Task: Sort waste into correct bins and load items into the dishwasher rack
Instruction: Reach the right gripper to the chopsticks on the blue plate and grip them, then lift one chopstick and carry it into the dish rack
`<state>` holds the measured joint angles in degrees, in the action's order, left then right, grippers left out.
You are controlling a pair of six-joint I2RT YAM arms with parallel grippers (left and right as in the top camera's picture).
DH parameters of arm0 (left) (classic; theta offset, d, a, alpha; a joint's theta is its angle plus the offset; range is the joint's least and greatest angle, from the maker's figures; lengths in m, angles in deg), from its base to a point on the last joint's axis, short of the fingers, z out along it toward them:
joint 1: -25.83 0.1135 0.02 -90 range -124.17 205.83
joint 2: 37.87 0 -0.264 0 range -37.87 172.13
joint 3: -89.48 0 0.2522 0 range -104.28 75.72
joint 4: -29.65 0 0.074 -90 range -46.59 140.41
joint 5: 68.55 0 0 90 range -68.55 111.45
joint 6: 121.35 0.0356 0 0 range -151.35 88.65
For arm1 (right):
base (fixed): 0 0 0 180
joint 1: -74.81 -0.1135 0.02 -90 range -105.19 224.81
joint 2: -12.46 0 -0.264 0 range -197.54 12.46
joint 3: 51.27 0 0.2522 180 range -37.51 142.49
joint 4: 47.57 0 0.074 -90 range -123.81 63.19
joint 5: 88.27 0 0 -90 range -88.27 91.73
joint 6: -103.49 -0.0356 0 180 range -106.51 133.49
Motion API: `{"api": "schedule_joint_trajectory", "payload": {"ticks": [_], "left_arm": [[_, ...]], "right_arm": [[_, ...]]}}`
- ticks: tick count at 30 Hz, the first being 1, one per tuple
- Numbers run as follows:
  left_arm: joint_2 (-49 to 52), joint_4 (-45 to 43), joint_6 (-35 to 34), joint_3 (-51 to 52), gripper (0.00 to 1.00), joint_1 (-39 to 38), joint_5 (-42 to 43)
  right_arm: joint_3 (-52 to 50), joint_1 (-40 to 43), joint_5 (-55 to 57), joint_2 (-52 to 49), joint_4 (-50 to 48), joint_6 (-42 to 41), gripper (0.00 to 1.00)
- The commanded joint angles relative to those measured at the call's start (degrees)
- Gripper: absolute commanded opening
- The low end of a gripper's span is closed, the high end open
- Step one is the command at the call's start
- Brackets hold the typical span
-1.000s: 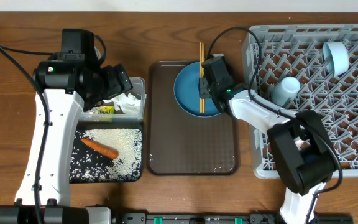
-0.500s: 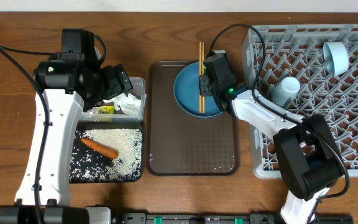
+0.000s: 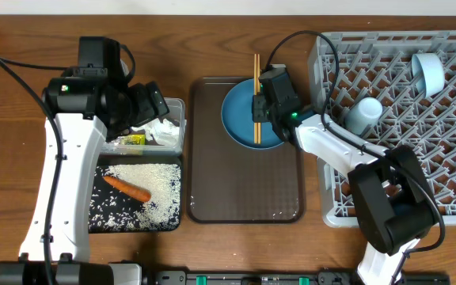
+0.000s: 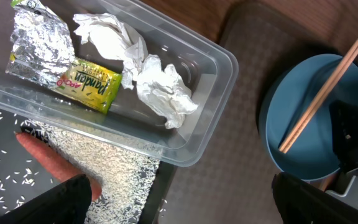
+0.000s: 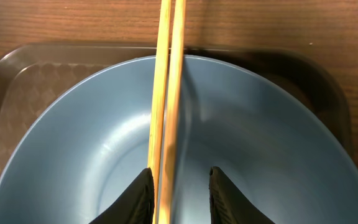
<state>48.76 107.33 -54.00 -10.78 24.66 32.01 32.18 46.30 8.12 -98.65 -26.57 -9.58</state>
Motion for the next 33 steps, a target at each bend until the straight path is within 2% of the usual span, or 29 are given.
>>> {"api": "schedule_joint_trajectory", "payload": {"ticks": [1,33], "left_arm": [[-0.81,0.11,-0.09,-1.38,0.95,0.24,0.35],[-0.81,0.11,-0.07,-1.38,0.95,0.24,0.35]], "right_arm": [[0.81,0.24,-0.85,0.07,0.15,-0.70,0.27],[0.81,-0.44,-0.61,-4.11,0.26,-0.70,0.21]]}}
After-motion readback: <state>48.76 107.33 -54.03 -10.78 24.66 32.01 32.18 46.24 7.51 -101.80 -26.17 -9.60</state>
